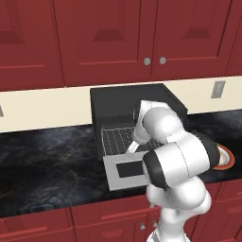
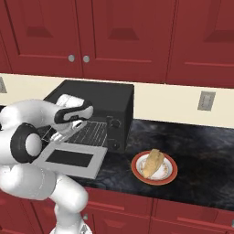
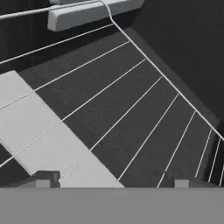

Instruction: Pull the toaster oven rack outwards. Pick up the baguette from the plate and place it on the toaster oven rack. Close the toaster oven door fully and set the temperature to the lowest setting.

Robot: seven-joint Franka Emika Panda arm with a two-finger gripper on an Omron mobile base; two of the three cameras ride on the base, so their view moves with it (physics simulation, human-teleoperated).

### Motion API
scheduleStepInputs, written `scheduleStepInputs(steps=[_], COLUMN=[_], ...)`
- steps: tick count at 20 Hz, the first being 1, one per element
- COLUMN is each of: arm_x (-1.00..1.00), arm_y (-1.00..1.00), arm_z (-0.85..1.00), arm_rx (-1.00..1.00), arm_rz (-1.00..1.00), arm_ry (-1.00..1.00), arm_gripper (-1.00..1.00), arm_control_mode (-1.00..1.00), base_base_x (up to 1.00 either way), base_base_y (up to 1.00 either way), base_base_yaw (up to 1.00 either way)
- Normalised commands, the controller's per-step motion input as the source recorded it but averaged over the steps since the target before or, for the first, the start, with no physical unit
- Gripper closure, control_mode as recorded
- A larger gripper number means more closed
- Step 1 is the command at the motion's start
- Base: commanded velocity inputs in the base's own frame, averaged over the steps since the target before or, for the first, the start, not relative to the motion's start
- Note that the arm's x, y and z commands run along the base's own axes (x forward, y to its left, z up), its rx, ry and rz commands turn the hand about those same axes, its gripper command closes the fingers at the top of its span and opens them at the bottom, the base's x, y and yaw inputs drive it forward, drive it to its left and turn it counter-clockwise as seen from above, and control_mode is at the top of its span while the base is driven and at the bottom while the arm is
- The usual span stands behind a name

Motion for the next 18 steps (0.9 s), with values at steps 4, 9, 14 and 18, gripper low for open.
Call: scheduleStepInputs(steps=[4,9,14,18], arm_x=[-1.0,-1.0,-1.0,-1.0], arm_y=[0.16,0.07,0.04,0.09], arm_z=[-0.42,-0.24,-0.03,0.0], arm_rx=[-0.48,-0.39,-0.34,-0.32], arm_rz=[0.08,0.07,0.08,0.1], arm_ry=[0.98,0.88,0.8,0.76], arm_gripper=[-1.0,-1.0,-1.0,-1.0], arm_control_mode=[-1.0,-1.0,-1.0,-1.0], base_base_x=[0.0,0.0,0.0,0.0], base_base_y=[0.0,0.0,0.0,0.0], base_base_yaw=[0.0,0.0,0.0,0.0])
